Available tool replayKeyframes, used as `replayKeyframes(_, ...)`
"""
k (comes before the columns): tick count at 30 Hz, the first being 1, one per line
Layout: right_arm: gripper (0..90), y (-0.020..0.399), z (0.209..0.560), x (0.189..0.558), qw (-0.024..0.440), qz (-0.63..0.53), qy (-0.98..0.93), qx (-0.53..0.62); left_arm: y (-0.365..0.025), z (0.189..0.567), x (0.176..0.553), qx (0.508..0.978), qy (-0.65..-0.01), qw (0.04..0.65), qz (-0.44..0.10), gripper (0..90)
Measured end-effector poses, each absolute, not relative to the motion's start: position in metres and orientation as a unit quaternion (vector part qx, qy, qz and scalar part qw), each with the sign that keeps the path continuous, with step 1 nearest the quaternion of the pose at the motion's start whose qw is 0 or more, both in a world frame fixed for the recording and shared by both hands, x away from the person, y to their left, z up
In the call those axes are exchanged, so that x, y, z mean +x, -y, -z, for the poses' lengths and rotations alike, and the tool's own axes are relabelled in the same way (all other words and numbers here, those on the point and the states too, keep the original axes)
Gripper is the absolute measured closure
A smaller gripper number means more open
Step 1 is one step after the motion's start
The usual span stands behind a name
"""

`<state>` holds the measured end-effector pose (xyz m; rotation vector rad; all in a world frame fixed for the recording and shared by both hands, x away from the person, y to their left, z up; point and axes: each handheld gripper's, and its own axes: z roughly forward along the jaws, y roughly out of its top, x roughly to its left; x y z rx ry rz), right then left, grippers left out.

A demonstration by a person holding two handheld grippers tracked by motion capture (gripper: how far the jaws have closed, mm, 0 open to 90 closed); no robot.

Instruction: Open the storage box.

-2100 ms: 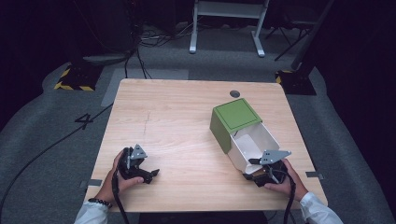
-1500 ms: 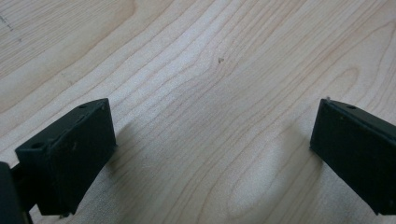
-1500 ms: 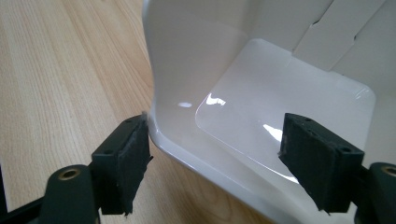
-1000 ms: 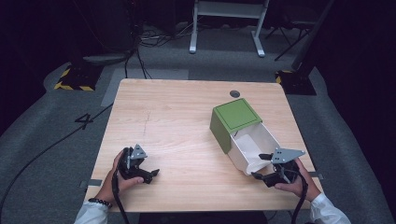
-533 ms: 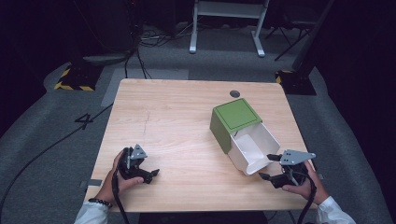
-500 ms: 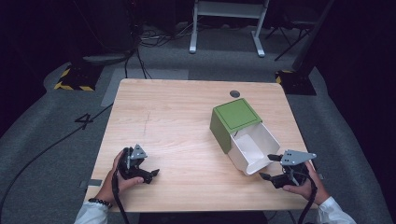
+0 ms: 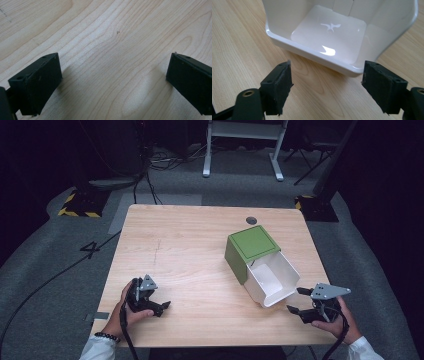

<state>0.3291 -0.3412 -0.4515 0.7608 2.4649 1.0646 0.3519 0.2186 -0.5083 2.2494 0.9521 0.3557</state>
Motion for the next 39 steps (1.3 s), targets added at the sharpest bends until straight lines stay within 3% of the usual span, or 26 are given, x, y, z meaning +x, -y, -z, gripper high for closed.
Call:
replayKeyframes(32,24.8,0.398,0.507,0.33,0.171,-0.374,-0.831,0.376,-0.218,0.508,0.349,0.857,-0.371,0.33,-0.138,0.4)
replayKeyframes(39,18.8,0.399,0.508,0.329,0.185,-0.366,-0.822,0.395,-0.218,0.508,0.349,0.858,-0.37,0.33,-0.137,0.2)
